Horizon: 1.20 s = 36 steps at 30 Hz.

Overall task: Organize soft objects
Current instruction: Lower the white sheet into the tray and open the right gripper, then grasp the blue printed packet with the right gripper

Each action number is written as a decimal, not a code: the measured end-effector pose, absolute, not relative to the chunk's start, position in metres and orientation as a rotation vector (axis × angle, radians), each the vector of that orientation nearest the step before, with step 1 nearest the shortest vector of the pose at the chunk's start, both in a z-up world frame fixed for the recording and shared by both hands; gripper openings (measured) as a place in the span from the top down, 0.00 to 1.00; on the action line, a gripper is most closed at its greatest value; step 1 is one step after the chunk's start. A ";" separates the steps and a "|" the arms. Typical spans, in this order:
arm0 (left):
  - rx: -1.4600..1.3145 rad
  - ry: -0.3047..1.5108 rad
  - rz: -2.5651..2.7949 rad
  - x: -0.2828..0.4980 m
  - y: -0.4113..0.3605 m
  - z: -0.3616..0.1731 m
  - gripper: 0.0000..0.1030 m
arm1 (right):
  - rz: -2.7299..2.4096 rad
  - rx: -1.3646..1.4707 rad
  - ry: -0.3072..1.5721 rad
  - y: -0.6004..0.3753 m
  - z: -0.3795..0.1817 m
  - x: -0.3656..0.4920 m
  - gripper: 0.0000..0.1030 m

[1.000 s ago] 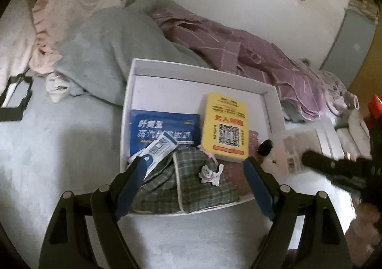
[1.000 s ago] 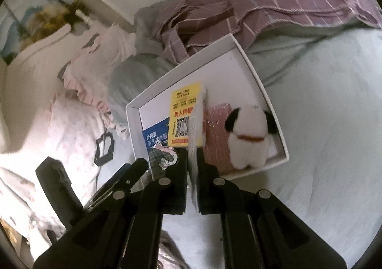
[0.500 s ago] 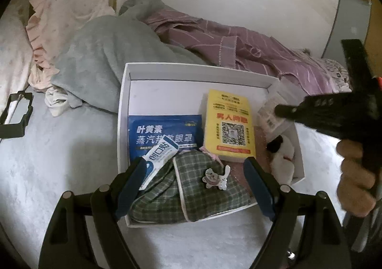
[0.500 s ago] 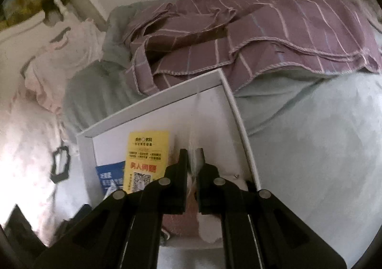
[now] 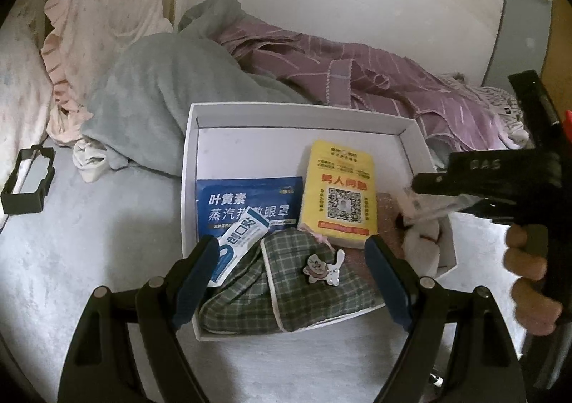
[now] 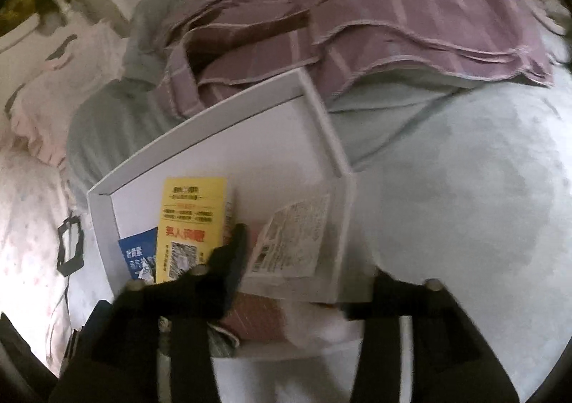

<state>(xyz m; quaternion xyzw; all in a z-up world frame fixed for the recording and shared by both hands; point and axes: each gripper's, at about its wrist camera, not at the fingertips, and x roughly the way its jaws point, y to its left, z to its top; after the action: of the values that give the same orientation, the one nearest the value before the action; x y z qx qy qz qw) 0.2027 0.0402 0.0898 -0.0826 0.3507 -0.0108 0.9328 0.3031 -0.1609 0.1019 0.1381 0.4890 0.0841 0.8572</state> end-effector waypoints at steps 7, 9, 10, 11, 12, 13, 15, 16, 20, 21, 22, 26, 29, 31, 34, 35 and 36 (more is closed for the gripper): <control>-0.167 0.733 -0.018 0.203 0.041 0.092 0.18 | 0.161 0.372 1.019 -0.189 0.108 0.289 0.48; -0.180 0.735 -0.017 0.203 0.044 0.091 0.18 | 0.116 0.371 1.013 -0.193 0.106 0.287 0.50; -0.185 0.735 -0.016 0.204 0.045 0.091 0.18 | 0.105 0.370 1.020 -0.193 0.105 0.287 0.57; -0.193 0.735 -0.015 0.204 0.047 0.091 0.18 | 0.102 0.371 1.033 -0.194 0.102 0.288 0.78; -0.200 0.735 -0.015 0.203 0.048 0.092 0.18 | 0.107 0.377 1.057 -0.195 0.098 0.291 0.93; -0.202 0.734 -0.017 0.203 0.049 0.092 0.18 | 0.117 0.388 1.069 -0.191 0.095 0.294 0.96; -0.204 0.729 -0.017 0.202 0.050 0.093 0.18 | 0.143 0.418 1.077 -0.187 0.090 0.300 0.99; -0.205 0.727 -0.013 0.202 0.051 0.093 0.18 | 0.151 0.425 1.070 -0.184 0.088 0.302 0.99; -0.198 0.730 0.000 0.203 0.054 0.092 0.18 | 0.161 0.392 1.055 -0.165 0.082 0.309 0.99; -0.191 0.731 0.006 0.203 0.054 0.091 0.18 | 0.156 0.366 1.040 -0.161 0.084 0.306 0.99; -0.189 0.732 0.007 0.203 0.055 0.091 0.18 | 0.161 0.352 1.022 -0.159 0.087 0.302 0.99; -0.213 0.739 -0.011 0.201 0.052 0.095 0.18 | 0.224 0.333 0.913 -0.164 0.106 0.268 0.99; -0.254 0.729 -0.041 0.192 0.043 0.101 0.18 | 0.254 0.316 0.858 -0.172 0.117 0.234 0.98; -0.251 0.715 -0.049 0.183 0.034 0.109 0.18 | 0.278 0.276 0.822 -0.177 0.124 0.205 0.92; -0.210 0.690 -0.032 0.165 0.024 0.122 0.18 | 0.342 0.236 0.779 -0.185 0.129 0.167 0.71; -0.195 0.687 -0.029 0.158 0.022 0.124 0.18 | 0.361 0.226 0.766 -0.189 0.130 0.154 0.60; -0.187 0.685 -0.028 0.148 0.022 0.126 0.18 | 0.379 0.209 0.755 -0.194 0.130 0.139 0.56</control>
<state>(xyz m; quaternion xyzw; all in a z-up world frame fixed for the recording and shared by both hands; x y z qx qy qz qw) 0.1481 0.0215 0.1263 -0.0914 0.3354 -0.0137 0.9375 0.1391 -0.1938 0.1304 0.1010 0.3655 0.1836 0.9069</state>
